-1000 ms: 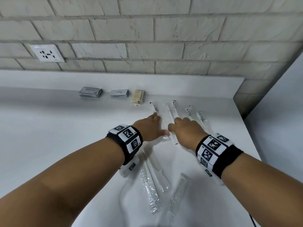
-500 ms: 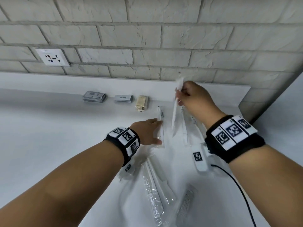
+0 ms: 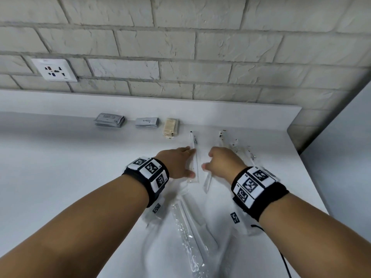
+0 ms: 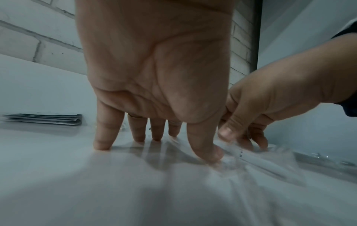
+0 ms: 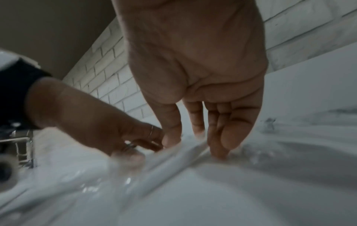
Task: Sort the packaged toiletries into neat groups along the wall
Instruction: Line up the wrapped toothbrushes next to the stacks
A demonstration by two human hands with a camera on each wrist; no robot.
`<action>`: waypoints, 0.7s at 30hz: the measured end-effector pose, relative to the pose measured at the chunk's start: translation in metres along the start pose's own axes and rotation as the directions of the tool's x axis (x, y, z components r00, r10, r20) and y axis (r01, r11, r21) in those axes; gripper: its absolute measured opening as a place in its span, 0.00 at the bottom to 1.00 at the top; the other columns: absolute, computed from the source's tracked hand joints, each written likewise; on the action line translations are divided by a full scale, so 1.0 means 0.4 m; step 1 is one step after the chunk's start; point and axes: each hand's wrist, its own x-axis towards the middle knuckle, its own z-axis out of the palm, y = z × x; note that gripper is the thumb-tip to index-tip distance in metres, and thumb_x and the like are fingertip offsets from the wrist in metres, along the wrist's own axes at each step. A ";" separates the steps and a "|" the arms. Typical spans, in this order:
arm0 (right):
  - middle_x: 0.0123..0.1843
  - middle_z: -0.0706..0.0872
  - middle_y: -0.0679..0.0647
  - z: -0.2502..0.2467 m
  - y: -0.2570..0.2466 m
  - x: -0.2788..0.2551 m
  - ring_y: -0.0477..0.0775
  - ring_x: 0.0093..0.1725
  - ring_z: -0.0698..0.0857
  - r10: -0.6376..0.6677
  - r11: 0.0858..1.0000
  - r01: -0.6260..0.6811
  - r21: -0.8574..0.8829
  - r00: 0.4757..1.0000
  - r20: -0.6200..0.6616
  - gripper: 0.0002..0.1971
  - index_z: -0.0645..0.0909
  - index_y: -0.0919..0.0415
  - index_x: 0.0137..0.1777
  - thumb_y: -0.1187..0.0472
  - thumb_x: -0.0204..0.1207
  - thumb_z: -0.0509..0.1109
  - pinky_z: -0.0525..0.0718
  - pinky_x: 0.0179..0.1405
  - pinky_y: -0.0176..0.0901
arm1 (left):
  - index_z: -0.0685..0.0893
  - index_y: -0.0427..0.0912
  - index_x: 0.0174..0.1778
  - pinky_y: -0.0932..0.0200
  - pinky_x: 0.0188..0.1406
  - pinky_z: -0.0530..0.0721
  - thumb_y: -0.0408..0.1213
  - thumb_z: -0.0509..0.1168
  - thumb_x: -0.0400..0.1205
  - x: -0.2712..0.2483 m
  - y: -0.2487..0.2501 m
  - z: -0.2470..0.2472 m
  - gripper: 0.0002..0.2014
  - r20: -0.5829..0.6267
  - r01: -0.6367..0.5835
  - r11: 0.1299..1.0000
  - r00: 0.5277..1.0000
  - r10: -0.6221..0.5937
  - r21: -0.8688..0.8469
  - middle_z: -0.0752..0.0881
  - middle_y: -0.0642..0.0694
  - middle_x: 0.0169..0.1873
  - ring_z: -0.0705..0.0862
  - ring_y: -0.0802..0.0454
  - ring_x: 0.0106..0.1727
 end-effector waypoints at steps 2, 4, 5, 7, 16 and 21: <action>0.66 0.78 0.59 0.028 -0.009 -0.001 0.62 0.61 0.83 -0.008 1.000 0.007 -0.025 1.000 -0.028 0.23 0.74 0.59 0.71 0.58 0.76 0.70 0.82 0.56 0.48 | 0.44 0.55 0.85 0.46 0.77 0.67 0.63 0.62 0.78 0.000 -0.005 -0.003 0.45 0.006 -0.002 1.000 1.000 0.002 0.016 0.49 0.57 0.85 0.59 0.52 0.83; 0.62 0.79 0.60 0.037 -0.012 -0.001 0.64 0.56 0.84 -0.001 0.999 0.007 0.046 0.993 -0.118 0.23 0.69 0.59 0.72 0.67 0.76 0.62 0.82 0.47 0.48 | 0.44 0.56 0.84 0.47 0.77 0.67 0.63 0.61 0.78 0.001 -0.010 -0.005 0.45 0.013 -0.005 1.000 1.000 0.005 0.021 0.48 0.57 0.84 0.58 0.52 0.83; 0.59 0.81 0.61 0.035 -0.013 0.001 0.64 0.54 0.84 0.006 0.998 0.006 0.070 0.986 -0.169 0.23 0.66 0.59 0.71 0.70 0.75 0.59 0.81 0.43 0.48 | 0.43 0.56 0.84 0.47 0.77 0.66 0.64 0.60 0.78 0.002 -0.013 -0.005 0.44 0.015 -0.006 1.000 1.000 0.005 0.019 0.48 0.57 0.84 0.58 0.53 0.83; 0.56 0.82 0.62 0.025 -0.017 0.008 0.64 0.53 0.84 0.017 0.998 -0.002 0.067 0.974 -0.224 0.23 0.65 0.61 0.71 0.70 0.75 0.59 0.78 0.40 0.46 | 0.42 0.57 0.84 0.47 0.78 0.66 0.64 0.59 0.79 0.001 -0.017 -0.006 0.44 0.018 -0.008 1.000 1.000 0.007 0.011 0.48 0.58 0.84 0.58 0.52 0.83; 0.66 0.78 0.61 0.001 0.004 0.025 0.64 0.63 0.80 -0.040 0.998 0.031 -0.052 0.982 -0.184 0.19 0.80 0.60 0.67 0.68 0.78 0.60 0.80 0.63 0.53 | 0.37 0.52 0.84 0.45 0.77 0.66 0.60 0.56 0.83 -0.010 -0.007 -0.007 0.42 0.051 -0.026 0.998 0.998 0.028 -0.054 0.32 0.57 0.82 0.58 0.48 0.83; 0.63 0.84 0.52 0.027 0.012 0.027 0.58 0.62 0.83 -0.044 0.978 0.029 -0.206 0.997 -0.068 0.19 0.81 0.51 0.67 0.63 0.76 0.65 0.81 0.61 0.48 | 0.38 0.52 0.84 0.46 0.75 0.66 0.61 0.56 0.82 -0.008 0.001 -0.002 0.42 0.045 -0.028 0.994 0.998 0.033 -0.104 0.32 0.58 0.82 0.60 0.45 0.82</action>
